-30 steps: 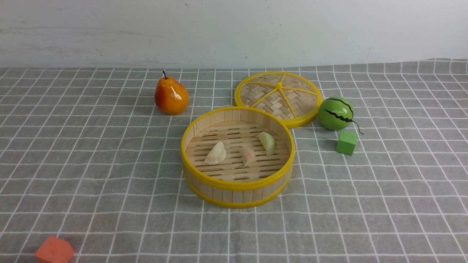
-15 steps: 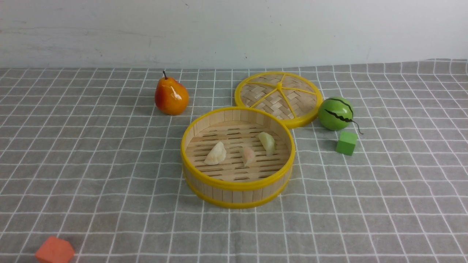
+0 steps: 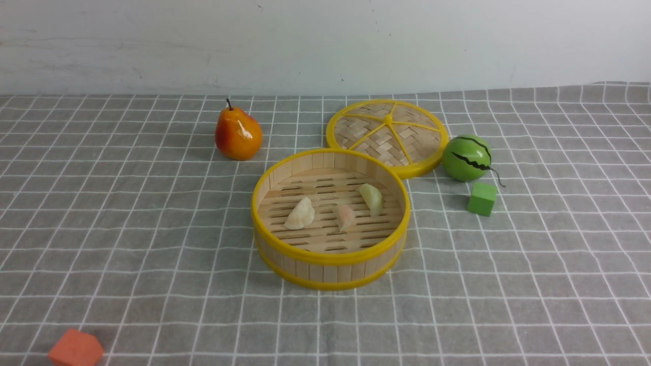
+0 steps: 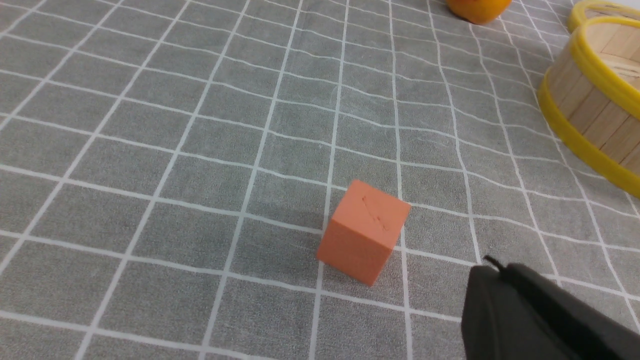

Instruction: Put the dumplings into the steamer on the table with the grey tablecloth.

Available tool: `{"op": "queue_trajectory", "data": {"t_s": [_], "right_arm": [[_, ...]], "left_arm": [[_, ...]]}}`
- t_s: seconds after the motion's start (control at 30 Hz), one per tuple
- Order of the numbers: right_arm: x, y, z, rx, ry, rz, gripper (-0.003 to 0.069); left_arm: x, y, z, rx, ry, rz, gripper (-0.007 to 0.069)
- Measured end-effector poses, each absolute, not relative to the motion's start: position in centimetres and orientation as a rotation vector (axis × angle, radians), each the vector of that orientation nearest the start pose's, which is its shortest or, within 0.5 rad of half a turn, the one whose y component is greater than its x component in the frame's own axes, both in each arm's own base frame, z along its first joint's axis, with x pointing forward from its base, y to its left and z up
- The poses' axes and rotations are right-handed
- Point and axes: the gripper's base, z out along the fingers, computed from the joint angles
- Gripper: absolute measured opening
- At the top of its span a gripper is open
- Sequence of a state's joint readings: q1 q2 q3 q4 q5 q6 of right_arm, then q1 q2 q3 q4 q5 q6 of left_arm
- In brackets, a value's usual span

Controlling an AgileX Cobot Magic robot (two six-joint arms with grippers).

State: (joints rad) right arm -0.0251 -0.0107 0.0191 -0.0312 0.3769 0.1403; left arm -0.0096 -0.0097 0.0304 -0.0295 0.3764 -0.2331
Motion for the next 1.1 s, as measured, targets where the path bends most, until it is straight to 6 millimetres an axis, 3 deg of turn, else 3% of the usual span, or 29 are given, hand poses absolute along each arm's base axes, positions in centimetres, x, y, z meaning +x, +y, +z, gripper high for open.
{"op": "queue_trajectory", "data": {"t_s": [1.1], "right_arm": [[5.23, -0.24, 17.37, 0.135, 1.864, 0.049, 0.0093]], "left_arm": [[5.26, -0.15, 16.97, -0.228, 1.871, -0.195, -0.0014]]}}
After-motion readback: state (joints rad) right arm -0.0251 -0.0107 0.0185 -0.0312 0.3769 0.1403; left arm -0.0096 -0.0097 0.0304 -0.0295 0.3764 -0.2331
